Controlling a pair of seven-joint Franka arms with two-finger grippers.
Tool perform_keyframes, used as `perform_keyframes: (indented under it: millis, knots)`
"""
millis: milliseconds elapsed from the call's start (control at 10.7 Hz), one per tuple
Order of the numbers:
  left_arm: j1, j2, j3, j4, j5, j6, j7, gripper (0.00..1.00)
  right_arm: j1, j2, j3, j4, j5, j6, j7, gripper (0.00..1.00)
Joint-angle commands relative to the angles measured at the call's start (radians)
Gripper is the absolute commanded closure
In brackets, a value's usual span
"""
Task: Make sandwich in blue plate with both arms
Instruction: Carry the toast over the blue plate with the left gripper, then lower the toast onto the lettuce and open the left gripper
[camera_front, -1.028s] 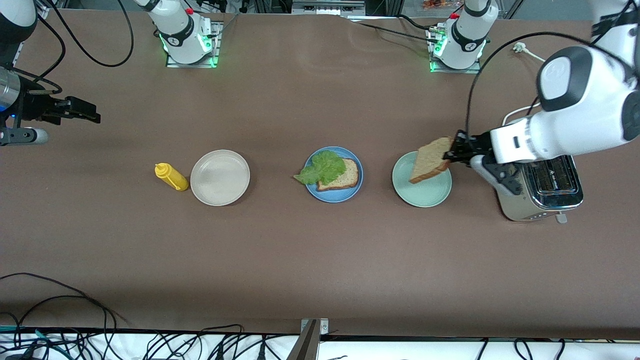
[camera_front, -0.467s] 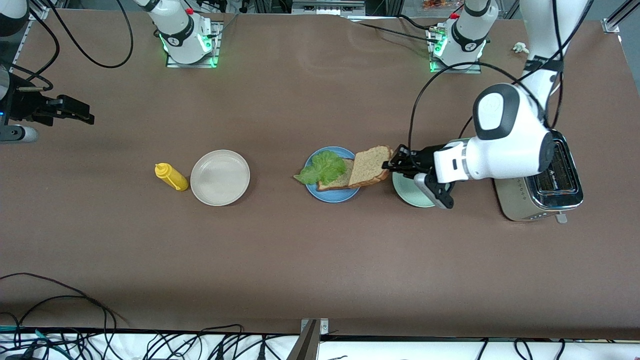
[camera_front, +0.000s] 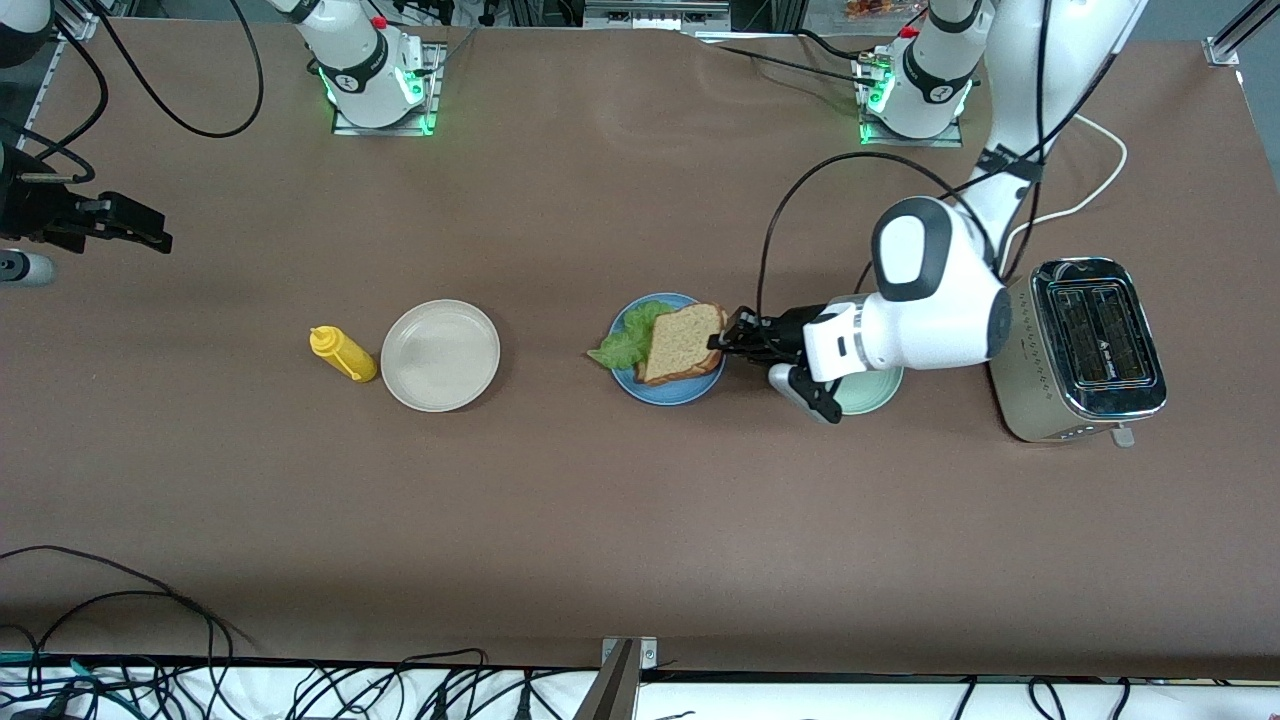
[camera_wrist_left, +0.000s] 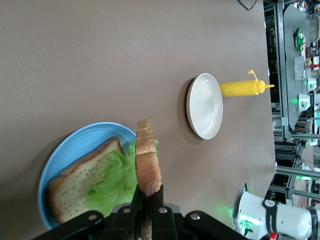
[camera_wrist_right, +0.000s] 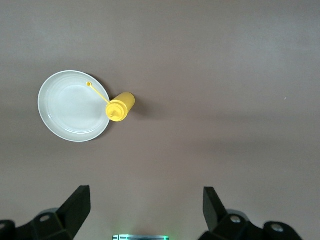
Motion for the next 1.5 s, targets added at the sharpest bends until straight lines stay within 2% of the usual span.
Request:
perform_keyframes:
  millis: [0,374,935,1028,1122,1215,1402]
  knots:
    - [-0.010,0.060,-0.036,0.007,-0.042,0.054,-0.086,1.00,-0.001,0.016,0.000,0.035,-0.020,-0.001,0.016,0.00]
    - [-0.004,0.070,-0.041,-0.053,-0.042,0.054,-0.118,1.00,-0.002,0.016,-0.002,0.035,-0.020,0.014,0.019,0.00]
    - [-0.007,0.115,-0.041,-0.065,-0.079,0.058,-0.110,1.00,-0.002,0.016,-0.002,0.035,-0.020,0.014,0.019,0.00]
    - [-0.007,0.118,-0.041,-0.062,-0.077,0.058,-0.109,0.90,-0.002,0.016,-0.002,0.035,-0.020,0.014,0.019,0.00]
    - [-0.007,0.121,-0.041,-0.062,-0.067,0.058,-0.103,0.52,-0.002,0.016,-0.002,0.035,-0.020,0.014,0.018,0.00]
    - [-0.007,0.121,-0.038,-0.060,-0.063,0.058,-0.100,0.01,-0.002,0.016,-0.002,0.035,-0.020,0.014,0.019,0.00]
    - [-0.006,0.110,-0.033,-0.057,-0.040,0.058,-0.103,0.00,-0.002,0.016,-0.002,0.035,-0.020,0.014,0.018,0.00]
